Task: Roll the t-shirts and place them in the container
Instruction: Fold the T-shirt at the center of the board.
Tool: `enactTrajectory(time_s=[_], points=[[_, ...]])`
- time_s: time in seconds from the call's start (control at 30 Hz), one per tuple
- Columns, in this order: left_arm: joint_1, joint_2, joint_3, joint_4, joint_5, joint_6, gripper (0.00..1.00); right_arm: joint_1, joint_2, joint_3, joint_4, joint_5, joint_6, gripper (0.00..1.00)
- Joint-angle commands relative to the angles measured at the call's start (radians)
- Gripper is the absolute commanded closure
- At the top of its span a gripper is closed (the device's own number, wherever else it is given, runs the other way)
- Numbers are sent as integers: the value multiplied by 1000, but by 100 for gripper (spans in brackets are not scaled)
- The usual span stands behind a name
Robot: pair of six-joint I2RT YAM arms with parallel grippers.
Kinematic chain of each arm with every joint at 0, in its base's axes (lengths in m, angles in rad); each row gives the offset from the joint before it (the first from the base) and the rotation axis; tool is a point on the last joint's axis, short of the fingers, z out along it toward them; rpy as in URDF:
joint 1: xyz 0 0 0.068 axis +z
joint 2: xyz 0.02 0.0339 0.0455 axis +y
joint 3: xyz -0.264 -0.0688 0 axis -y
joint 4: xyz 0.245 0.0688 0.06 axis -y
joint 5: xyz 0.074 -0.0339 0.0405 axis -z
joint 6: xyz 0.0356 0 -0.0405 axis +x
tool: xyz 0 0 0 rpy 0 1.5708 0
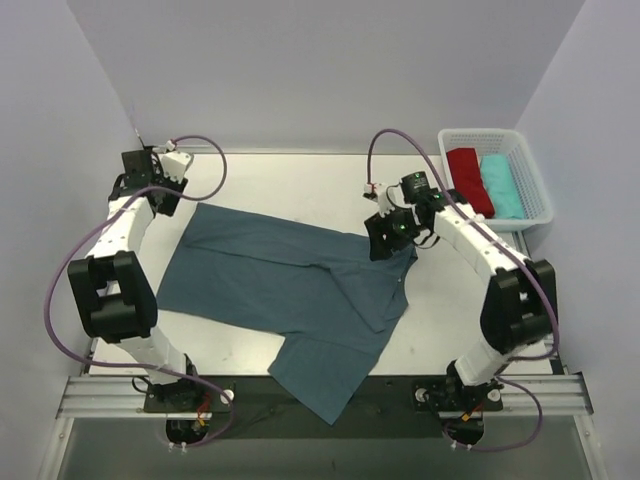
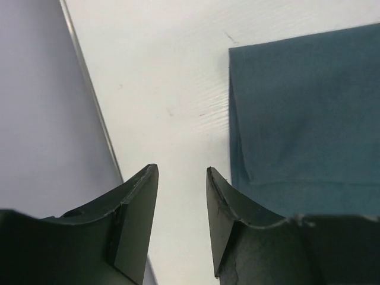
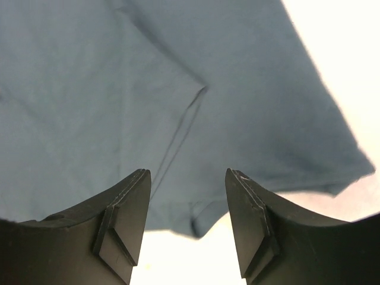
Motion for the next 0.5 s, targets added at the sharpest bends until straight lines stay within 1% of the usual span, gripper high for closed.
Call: enactTrajectory(time_s=[0.0,0.07,0.1,0.13,0.2,0.37,0.47], points=[[-32,55,87,-161,72,-200,52,-12,131,96,24,-46,-10,46],[-35,101,121,-216,63,-263,53,-10,192,125,23,-41,-27,46],[-32,116,128,-228,62,-324,54,-12,209,146,23,-44,-39,46],[-22,127,133,-242,71,-342,54,-9,223,156,23,-53,-45,46],[-20,150,122,-255,71,-369,54,6,260,177,26,-59,-62,45],[-20,170,105,-271,75,-383,55,57,330,203,27,-49,-79,46],[-20,156,96,-279,86,-400,55,79,364,205,26,-38,-93,46]])
